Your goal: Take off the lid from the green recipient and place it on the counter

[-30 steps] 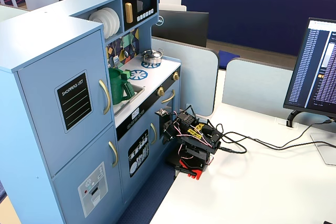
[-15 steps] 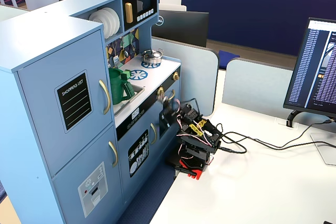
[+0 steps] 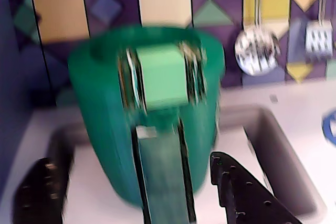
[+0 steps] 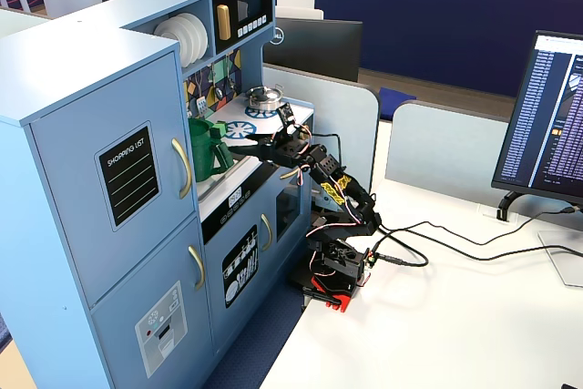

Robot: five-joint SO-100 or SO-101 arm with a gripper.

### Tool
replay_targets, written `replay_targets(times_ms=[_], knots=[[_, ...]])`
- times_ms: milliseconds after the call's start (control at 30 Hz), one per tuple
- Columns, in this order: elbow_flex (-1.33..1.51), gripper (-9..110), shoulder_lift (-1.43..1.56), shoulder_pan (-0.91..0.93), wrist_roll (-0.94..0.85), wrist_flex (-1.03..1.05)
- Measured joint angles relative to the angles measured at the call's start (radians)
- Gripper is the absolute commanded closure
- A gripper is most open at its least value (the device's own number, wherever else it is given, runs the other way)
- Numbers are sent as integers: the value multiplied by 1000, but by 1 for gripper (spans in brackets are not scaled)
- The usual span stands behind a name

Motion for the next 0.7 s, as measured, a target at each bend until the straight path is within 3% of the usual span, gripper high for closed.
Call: replay_targets(times_ms=[700], knots=[[-127, 63, -245, 18, -49, -176]])
